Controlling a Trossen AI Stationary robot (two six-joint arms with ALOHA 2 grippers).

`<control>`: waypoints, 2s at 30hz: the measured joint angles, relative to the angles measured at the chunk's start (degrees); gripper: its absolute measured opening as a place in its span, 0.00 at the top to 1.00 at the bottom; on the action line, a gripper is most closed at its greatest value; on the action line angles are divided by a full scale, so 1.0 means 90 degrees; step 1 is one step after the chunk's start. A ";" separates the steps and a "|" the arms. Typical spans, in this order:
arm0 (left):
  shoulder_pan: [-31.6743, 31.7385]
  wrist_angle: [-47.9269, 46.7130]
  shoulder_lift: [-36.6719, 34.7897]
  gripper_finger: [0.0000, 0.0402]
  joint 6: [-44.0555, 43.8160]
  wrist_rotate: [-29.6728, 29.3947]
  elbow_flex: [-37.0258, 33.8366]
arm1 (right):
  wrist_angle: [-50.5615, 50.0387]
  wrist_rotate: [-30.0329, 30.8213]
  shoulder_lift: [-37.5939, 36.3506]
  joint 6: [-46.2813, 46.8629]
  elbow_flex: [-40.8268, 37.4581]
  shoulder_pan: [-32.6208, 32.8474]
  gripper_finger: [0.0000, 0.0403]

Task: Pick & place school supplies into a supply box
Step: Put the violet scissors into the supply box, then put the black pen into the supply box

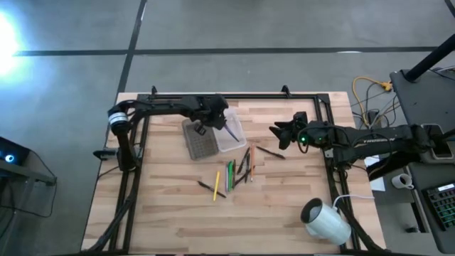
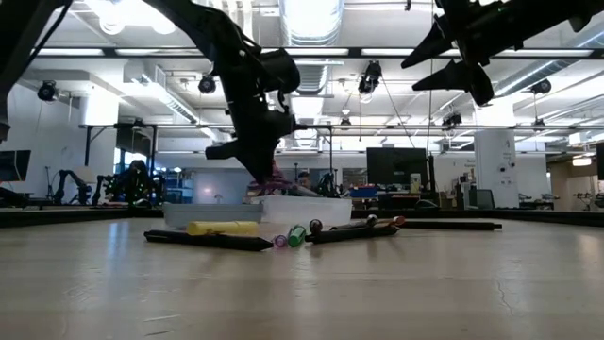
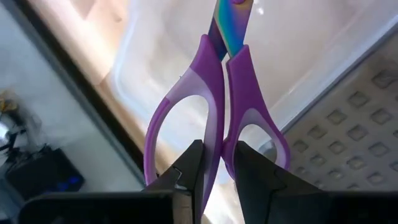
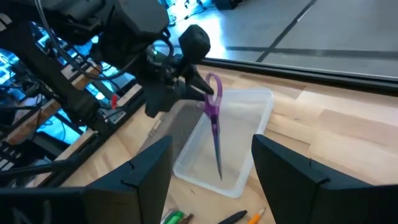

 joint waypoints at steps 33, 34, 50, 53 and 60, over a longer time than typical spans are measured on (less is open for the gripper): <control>-0.0050 0.0699 0.0158 0.65 -0.0408 -0.0333 0.0010 | 0.0002 0.0128 0.0292 0.0458 0.0000 0.0005 0.48; -0.0087 0.0698 0.0085 0.65 -0.0520 -0.0419 0.0012 | -0.0007 0.0125 0.0294 0.0448 0.0000 0.0005 0.48; -0.0352 0.0085 -0.1695 0.65 -0.5146 -0.0069 -0.0048 | -0.2758 -0.0267 0.0341 0.0908 -0.0002 -0.0083 0.48; -0.0378 0.0115 -0.1961 0.65 -0.5788 0.0527 -0.0087 | -0.2829 -0.0283 0.0520 0.0766 -0.0002 -0.0115 0.48; -0.0420 0.0136 -0.2185 0.65 -0.6518 0.0936 -0.0100 | -0.2799 -0.1304 0.1479 0.0285 -0.0002 -0.0336 0.48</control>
